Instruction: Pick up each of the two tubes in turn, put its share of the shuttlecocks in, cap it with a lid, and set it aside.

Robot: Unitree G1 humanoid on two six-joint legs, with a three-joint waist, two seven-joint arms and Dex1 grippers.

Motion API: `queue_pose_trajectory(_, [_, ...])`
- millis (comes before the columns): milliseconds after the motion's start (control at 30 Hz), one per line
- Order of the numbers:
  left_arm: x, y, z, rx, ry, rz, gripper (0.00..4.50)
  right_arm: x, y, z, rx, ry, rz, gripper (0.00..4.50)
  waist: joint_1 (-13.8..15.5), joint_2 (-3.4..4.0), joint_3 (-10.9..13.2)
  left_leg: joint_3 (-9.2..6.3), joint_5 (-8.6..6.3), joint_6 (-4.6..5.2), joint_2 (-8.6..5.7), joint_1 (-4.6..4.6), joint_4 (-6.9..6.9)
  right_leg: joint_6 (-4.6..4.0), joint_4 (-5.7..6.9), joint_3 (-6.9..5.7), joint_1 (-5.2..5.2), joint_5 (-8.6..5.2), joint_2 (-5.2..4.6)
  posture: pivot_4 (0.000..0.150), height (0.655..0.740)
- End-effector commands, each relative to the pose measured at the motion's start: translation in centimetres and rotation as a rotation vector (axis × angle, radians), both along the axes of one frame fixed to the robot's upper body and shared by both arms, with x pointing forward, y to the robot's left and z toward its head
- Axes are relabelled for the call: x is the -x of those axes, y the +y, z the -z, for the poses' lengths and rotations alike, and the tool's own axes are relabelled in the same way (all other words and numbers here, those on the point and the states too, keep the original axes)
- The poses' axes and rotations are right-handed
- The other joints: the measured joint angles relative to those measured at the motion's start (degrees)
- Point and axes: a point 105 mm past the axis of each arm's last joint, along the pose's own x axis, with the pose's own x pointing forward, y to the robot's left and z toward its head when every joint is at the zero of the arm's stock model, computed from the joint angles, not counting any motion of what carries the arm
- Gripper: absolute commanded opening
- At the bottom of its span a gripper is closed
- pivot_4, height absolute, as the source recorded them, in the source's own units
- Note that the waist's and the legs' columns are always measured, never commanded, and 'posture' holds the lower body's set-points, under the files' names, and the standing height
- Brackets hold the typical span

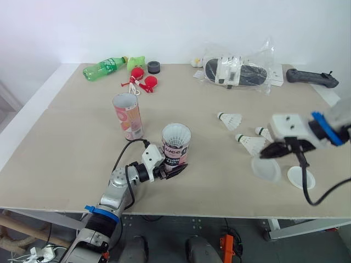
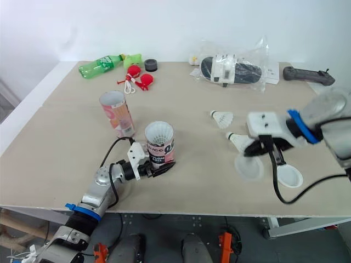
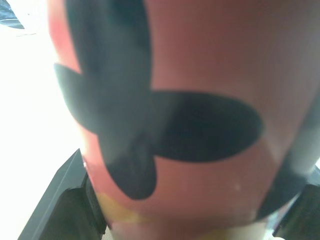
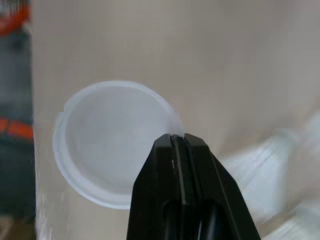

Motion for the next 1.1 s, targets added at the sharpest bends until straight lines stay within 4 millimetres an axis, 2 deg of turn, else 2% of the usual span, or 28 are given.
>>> queue_pose_trajectory(33, [0.0,0.2,1.4,-0.052,0.042,0.007,3.15,0.0,4.0,-3.4,-0.088,-0.045,-0.147,0.13,-0.22,-0.09,-0.01,-0.01,0.0,0.0,0.0,0.0,0.0,-0.01,0.0,-0.01,0.02,-0.01,0.0,0.15,0.74])
queue_pose_trajectory(100, [0.0,0.0,1.5,-0.058,0.045,0.021,3.15,-0.6,7.0,-5.4,-0.125,-0.09,-0.235,0.13,-0.41,-0.07,-0.02,0.07,0.0,0.0,0.02,0.02,0.0,-0.08,0.0,0.01,-0.1,0.09,-0.01,0.15,0.74])
queue_pose_trajectory(200, [0.1,-0.2,1.8,-0.077,0.046,0.037,3.15,-1.5,9.6,-6.6,-0.126,-0.123,-0.292,0.13,-0.4,-0.08,-0.02,-0.03,0.02,0.03,0.03,-0.04,-0.01,0.04,0.01,-0.02,-0.12,0.17,0.04,0.15,0.74])
queue_pose_trajectory(333, [0.0,-0.2,2.0,-0.092,0.047,0.041,3.15,-2.8,11.9,-6.7,-0.107,-0.137,-0.34,0.13,0.29,-0.16,-0.04,-0.28,0.01,0.01,-0.05,-0.23,-0.04,0.14,0.01,-0.11,-0.17,0.13,0.04,0.15,0.74])
queue_pose_trajectory(433, [0.0,0.1,2.0,-0.098,0.049,0.039,3.15,-3.1,13.5,-6.5,-0.102,-0.125,-0.386,0.13,0.23,-0.15,-0.04,-0.37,-0.04,-0.02,-0.1,-0.33,-0.06,-0.11,0.01,-0.17,-0.2,0.16,0.02,0.15,0.74])
queue_pose_trajectory(767, [0.2,0.1,2.1,-0.096,0.056,0.032,3.15,-3.1,15.5,-5.0,-0.069,-0.083,-0.459,0.13,0.11,-0.14,-0.04,-0.5,-0.02,0.0,-0.03,-0.29,-0.08,-0.24,0.05,-0.33,-0.2,0.21,0.1,0.15,0.74])
queue_pose_trajectory(1100, [0.5,0.0,2.2,-0.09,0.061,0.028,3.15,-3.6,15.7,-3.6,-0.028,-0.073,-0.466,0.13,0.11,-0.14,-0.04,-0.51,-0.02,0.0,-0.03,-0.29,-0.09,-0.29,0.06,-0.34,-0.2,0.22,0.1,0.15,0.74])
